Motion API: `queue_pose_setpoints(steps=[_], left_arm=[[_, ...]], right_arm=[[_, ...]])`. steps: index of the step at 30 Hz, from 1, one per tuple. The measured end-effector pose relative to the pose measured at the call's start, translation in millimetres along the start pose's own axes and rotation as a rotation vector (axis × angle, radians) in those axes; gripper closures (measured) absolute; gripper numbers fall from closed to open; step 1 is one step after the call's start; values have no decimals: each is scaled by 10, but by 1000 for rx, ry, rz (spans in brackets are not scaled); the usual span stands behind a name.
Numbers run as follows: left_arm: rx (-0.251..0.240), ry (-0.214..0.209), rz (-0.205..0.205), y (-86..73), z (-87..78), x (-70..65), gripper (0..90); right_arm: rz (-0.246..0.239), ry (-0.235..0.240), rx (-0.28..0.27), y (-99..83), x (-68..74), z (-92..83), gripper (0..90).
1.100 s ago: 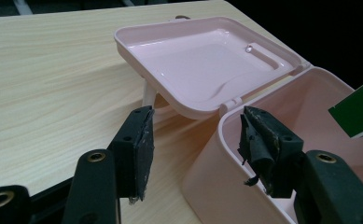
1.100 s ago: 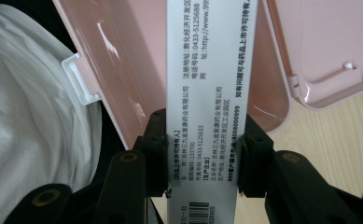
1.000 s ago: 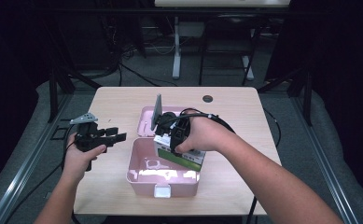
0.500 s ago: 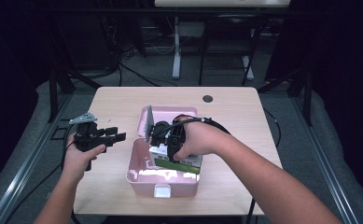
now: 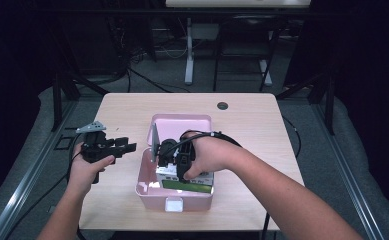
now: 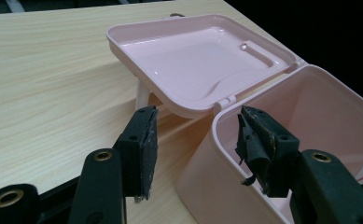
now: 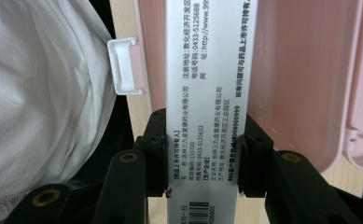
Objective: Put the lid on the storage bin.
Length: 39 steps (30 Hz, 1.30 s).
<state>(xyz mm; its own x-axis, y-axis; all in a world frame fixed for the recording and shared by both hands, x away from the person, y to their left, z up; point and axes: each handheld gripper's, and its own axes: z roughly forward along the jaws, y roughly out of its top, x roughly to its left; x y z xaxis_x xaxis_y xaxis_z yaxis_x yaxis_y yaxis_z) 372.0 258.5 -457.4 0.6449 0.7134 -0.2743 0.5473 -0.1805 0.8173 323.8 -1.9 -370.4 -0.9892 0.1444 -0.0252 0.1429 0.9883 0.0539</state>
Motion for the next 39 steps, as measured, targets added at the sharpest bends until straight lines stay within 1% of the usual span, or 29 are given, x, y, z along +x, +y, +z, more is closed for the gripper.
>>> queue_pose_setpoints(steps=[1,4,7,10,14,16,18,21,23,28,30,35,39], left_arm=[[-3,3,-2,0,-4,4,474],[0,5,2,1,-6,10,473],[0,5,1,-1,0,9,472],[9,-2,5,-1,6,7,476],[9,-5,1,-1,8,5,479],[6,-4,0,-1,7,5,479],[0,-2,-5,-2,5,7,478],[-1,-1,-4,-2,3,10,475],[2,-2,-5,-1,-1,14,473],[-6,-2,-8,0,-7,22,474],[-1,-1,-6,2,-14,26,474],[0,-2,-6,2,-12,26,474],[-2,-3,-11,0,-12,30,475]], right_arm=[[-9,1,3,2,5,36,615],[-9,1,16,4,12,67,615],[-5,18,14,-9,6,139,615],[-10,16,20,-11,9,176,615],[-9,30,15,-10,6,255,615],[-14,31,17,-10,4,267,615],[-18,32,26,-1,2,315,615],[-16,41,21,1,-3,349,615],[-16,57,18,4,-12,411,615],[-18,63,28,18,-27,468,615],[-12,79,25,19,-48,506,615],[-8,91,23,9,-76,592,616],[-6,94,33,0,-104,644,616]])
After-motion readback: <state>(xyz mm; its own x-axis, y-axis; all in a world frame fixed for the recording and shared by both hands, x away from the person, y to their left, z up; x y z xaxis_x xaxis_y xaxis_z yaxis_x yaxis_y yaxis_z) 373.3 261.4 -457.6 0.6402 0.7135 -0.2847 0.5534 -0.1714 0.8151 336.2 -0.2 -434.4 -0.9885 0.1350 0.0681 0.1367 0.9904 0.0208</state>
